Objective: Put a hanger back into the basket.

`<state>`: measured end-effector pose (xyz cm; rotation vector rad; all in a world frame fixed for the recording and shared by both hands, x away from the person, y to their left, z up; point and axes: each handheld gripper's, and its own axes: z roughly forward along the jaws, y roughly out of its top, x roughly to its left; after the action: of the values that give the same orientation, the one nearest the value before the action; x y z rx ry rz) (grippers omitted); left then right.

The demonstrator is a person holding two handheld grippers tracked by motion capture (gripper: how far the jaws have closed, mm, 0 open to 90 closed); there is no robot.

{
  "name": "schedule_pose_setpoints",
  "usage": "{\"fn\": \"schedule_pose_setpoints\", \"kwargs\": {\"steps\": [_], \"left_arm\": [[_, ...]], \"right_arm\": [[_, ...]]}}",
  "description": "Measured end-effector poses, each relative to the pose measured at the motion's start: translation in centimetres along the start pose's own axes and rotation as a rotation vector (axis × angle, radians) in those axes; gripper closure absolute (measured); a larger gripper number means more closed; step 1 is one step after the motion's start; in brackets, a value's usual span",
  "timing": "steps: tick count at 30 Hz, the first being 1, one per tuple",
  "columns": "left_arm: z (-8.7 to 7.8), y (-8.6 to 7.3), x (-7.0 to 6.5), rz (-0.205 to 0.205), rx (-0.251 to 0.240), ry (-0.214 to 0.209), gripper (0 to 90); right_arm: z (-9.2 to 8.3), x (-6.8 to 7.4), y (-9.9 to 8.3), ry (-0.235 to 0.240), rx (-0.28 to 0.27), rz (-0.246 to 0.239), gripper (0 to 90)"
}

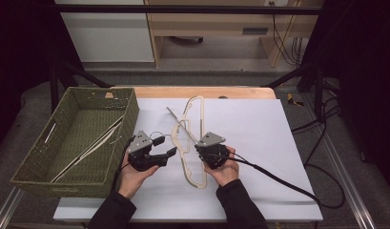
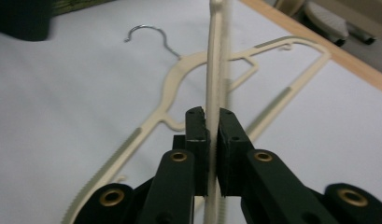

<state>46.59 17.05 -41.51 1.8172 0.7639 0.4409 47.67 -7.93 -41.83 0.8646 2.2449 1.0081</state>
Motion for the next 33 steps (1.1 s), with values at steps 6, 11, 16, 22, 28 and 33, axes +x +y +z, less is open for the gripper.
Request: {"fn": "schedule_pose_setpoints", "kwargs": {"steps": [6, 11, 16, 22, 28, 33], "left_arm": [[-1.7, 0.4, -1.1, 0.067, 0.025, -0.015, 27.5], [-2.4, 1.0, -1.7, 0.117, 0.061, -0.033, 24.5], [-3.0, 1.9, -1.9, 0.177, 0.096, -0.067, 25.9], [-2.2, 2.3, -2.6, 0.273, 0.201, -0.157, 31.0], [-1.4, 2.2, -2.9, 0.307, 0.264, -0.209, 44.6], [-1.3, 2.1, -3.4, 0.338, 0.293, -0.224, 66.4]], "right_arm": [[-1.7, -1.6, -0.6, 0.022, -0.024, 0.009, 87.3], [-3.8, -2.3, -1.1, 0.180, -0.050, -0.044, 87.4], [-5.6, -1.3, -1.3, 0.347, -0.067, -0.108, 87.4], [-6.2, -0.2, -1.4, 0.446, -0.082, -0.137, 87.4], [-6.5, 0.5, -1.2, 0.500, -0.074, -0.179, 87.3], [-6.5, 0.6, -1.2, 0.533, -0.067, -0.177, 87.2]]}}
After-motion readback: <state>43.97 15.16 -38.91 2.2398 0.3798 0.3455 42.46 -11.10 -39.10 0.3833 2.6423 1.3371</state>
